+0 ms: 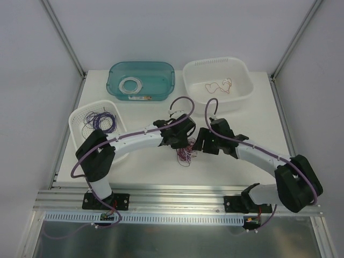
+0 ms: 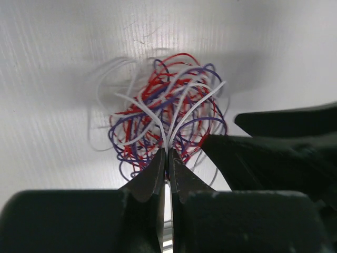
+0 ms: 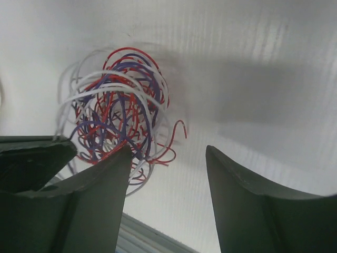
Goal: Untangle the cables
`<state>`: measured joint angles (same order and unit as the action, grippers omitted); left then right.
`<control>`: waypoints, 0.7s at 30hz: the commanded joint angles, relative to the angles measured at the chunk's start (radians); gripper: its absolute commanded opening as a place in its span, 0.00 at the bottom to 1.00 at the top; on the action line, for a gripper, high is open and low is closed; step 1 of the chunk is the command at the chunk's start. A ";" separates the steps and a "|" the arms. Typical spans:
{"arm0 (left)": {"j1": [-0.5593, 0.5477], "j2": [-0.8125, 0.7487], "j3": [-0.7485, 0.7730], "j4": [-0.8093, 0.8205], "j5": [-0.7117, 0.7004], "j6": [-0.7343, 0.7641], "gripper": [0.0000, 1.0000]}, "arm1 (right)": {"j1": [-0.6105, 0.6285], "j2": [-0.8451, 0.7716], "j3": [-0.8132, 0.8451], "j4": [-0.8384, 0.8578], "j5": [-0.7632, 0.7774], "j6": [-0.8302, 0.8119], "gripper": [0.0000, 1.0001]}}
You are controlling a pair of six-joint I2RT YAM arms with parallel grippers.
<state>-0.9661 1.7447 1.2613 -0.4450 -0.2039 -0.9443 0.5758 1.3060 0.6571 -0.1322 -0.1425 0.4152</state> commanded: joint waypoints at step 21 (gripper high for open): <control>0.375 -0.533 -0.206 0.029 0.202 0.424 0.00 | -0.135 -0.206 0.278 -0.460 0.333 -0.134 0.01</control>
<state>-0.6544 1.3113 1.0718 -0.3489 0.0757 -0.6495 0.5335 1.1648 0.8597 -0.2592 -0.0566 0.4244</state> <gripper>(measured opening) 0.009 0.023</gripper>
